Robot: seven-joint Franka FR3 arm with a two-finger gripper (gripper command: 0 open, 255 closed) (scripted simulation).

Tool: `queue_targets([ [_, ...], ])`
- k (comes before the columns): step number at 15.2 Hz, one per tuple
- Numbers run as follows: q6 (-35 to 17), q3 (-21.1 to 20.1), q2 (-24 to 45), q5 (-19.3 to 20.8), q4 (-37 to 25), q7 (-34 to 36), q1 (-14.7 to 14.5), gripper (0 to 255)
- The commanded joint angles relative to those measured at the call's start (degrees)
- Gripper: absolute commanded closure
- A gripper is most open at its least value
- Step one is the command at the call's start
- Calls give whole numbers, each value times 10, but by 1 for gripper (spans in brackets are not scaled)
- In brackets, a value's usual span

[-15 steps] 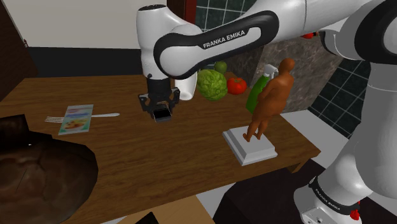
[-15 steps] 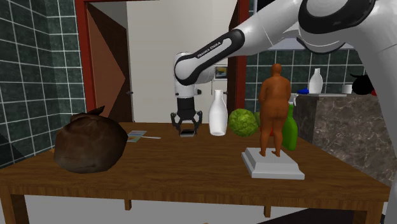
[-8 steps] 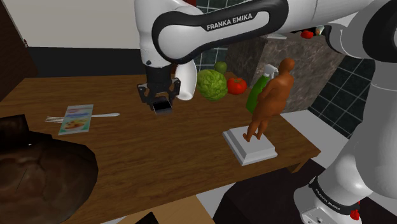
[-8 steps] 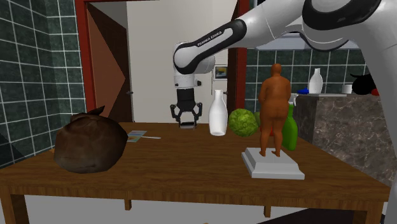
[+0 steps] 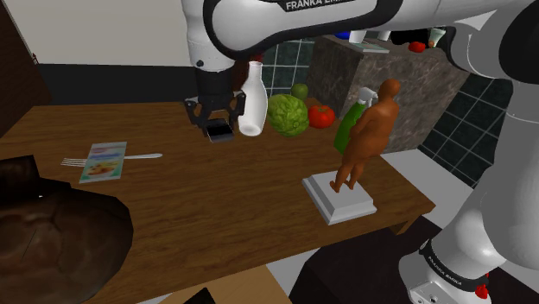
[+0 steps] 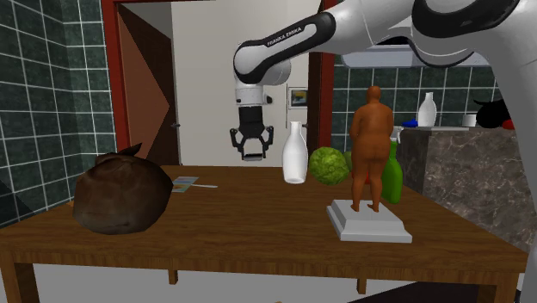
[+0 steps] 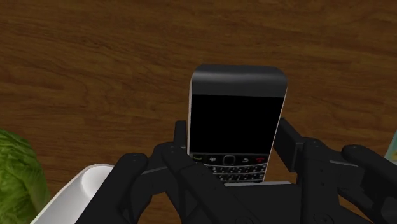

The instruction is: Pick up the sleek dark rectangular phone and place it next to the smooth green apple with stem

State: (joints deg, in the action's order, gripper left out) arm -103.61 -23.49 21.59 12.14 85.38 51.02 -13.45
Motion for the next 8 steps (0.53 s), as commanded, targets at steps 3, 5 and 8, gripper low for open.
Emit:
queue_targets([
  [3,31,-1,0,-1,-31,-4,-2,255],
  [5,46,-1,0,-2,-46,-5,-4,255],
  [8,69,-2,1,-2,-71,-7,-6,255],
])
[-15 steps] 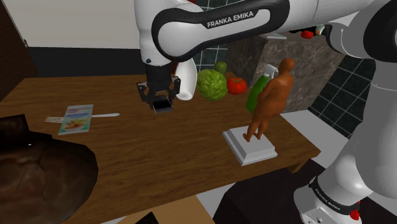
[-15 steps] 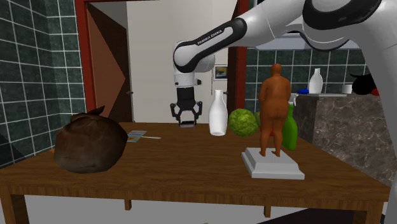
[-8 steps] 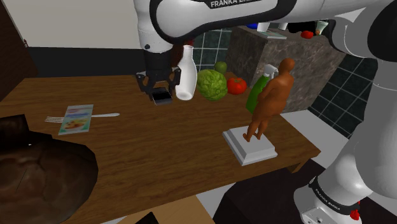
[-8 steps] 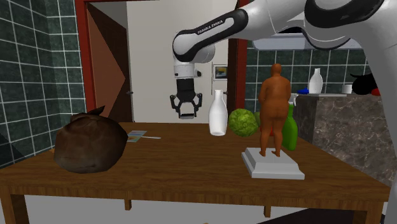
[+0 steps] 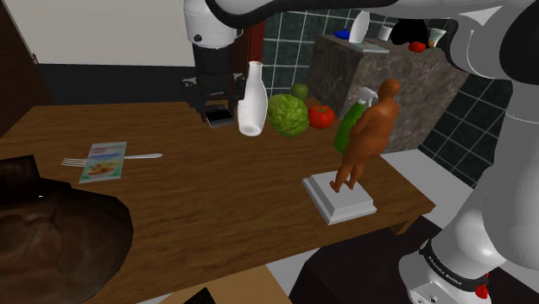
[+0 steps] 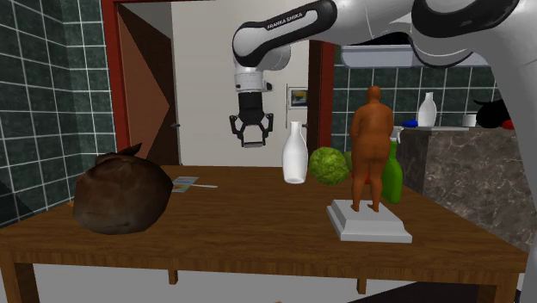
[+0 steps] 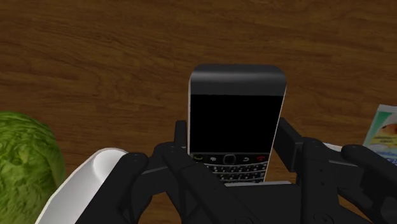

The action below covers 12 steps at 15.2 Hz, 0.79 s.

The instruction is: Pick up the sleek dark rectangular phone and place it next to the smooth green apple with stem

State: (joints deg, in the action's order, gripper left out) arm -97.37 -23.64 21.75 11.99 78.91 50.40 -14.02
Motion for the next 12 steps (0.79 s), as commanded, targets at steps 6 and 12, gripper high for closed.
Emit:
queue_targets([
  [6,-17,19,-39,-19,47,-76,62,255],
  [12,-30,43,-56,-30,68,-152,115,255],
])
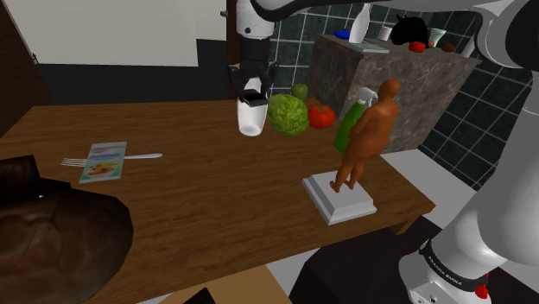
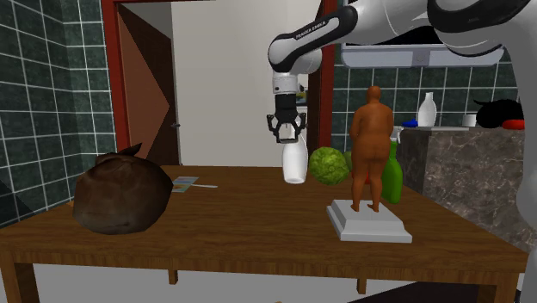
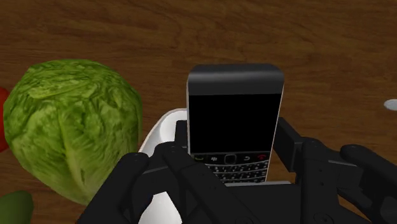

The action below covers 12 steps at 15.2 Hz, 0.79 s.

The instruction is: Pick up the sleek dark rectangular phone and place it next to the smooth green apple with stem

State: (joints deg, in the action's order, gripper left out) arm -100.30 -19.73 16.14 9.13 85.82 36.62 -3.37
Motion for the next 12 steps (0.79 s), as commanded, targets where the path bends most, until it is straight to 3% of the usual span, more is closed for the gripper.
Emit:
queue_targets([
  [1,-2,9,-1,-2,0,-26,17,255],
  [12,2,55,29,-8,-45,-159,100,255],
])
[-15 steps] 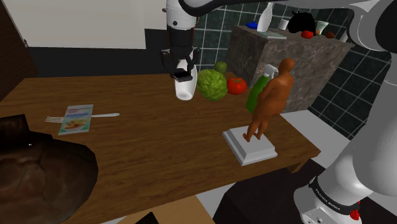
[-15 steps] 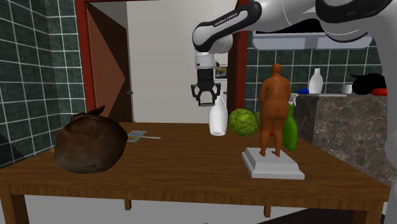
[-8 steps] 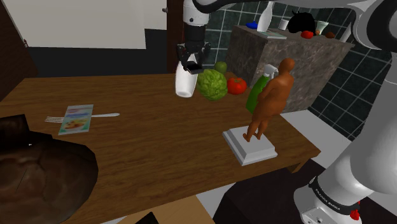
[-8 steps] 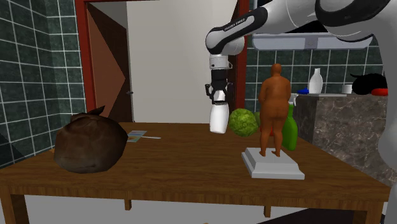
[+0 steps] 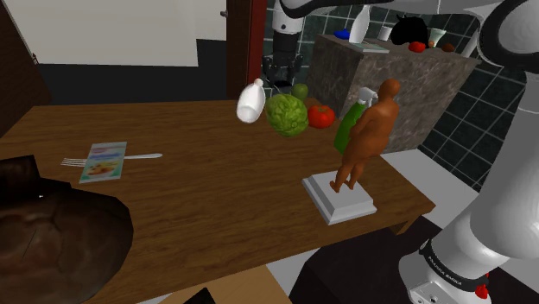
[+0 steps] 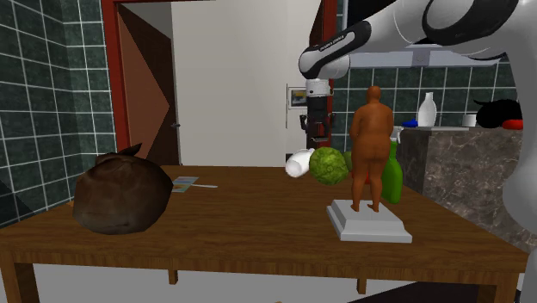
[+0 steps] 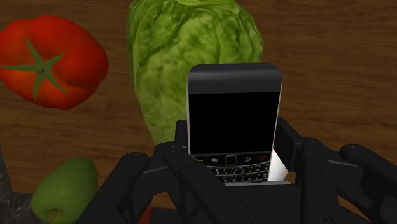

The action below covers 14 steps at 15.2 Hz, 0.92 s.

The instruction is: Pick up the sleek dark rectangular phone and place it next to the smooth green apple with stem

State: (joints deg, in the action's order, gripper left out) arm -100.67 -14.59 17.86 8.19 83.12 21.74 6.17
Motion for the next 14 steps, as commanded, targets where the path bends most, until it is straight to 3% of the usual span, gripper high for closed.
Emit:
queue_targets([
  [1,8,7,18,2,-27,-22,11,255],
  [11,54,42,121,5,-184,-132,74,255],
  [14,39,43,122,5,-171,-134,78,255],
])
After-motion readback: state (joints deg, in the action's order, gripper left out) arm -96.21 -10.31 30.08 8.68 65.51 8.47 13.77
